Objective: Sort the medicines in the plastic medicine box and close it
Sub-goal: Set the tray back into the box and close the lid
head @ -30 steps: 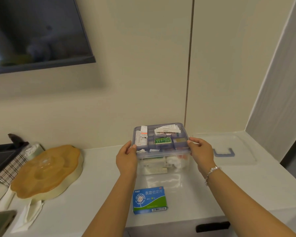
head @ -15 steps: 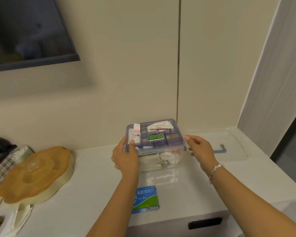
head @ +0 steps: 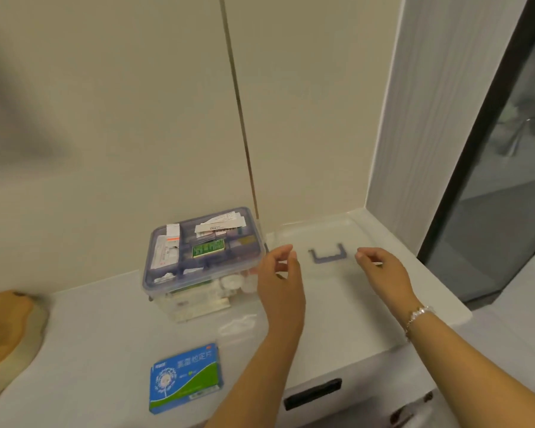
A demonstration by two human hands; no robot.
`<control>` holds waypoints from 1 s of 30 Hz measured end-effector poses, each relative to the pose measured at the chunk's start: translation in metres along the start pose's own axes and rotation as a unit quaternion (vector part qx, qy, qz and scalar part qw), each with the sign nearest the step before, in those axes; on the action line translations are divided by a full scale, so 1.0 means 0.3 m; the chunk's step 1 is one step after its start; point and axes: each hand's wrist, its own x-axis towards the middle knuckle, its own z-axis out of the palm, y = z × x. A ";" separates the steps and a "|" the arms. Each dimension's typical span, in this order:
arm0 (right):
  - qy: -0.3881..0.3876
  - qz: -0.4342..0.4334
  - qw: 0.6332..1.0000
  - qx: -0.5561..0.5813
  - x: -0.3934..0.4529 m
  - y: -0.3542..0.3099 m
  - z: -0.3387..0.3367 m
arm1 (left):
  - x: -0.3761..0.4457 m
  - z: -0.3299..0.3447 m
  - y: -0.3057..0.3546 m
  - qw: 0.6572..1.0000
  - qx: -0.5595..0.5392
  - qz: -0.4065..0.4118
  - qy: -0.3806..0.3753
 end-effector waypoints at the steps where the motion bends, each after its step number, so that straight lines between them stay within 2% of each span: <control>1: -0.015 0.005 1.000 -0.024 0.008 0.019 -0.004 | -0.005 0.027 -0.016 1.000 0.006 -0.007 -0.014; 6: -0.080 0.036 0.987 -0.134 0.061 0.065 -0.008 | 0.006 0.118 -0.130 0.987 0.121 -0.091 -0.057; 8: -0.103 0.054 0.983 -0.144 0.076 0.077 -0.002 | 0.021 0.129 -0.167 0.977 0.153 -0.129 -0.071; 10: -0.072 0.052 0.990 -0.107 0.086 0.079 0.001 | 0.033 0.130 -0.195 0.970 0.164 -0.161 -0.084; 12: -0.012 0.037 0.997 -0.061 0.095 0.074 -0.004 | 0.042 0.129 -0.214 0.967 0.175 -0.159 -0.095; 14: 0.005 0.037 0.997 -0.065 0.102 0.073 -0.014 | 0.047 0.128 -0.220 0.966 0.184 -0.152 -0.105; 16: -0.023 0.065 0.994 -0.090 0.106 0.083 -0.024 | 0.049 0.128 -0.219 0.964 0.179 -0.161 -0.113; 20: -0.076 0.089 0.992 -0.057 0.099 0.101 -0.041 | 0.046 0.133 -0.212 0.960 0.176 -0.168 -0.137; 30: -0.052 0.138 0.989 0.006 0.078 0.089 -0.081 | -0.026 0.087 -0.158 0.975 0.089 -0.176 -0.099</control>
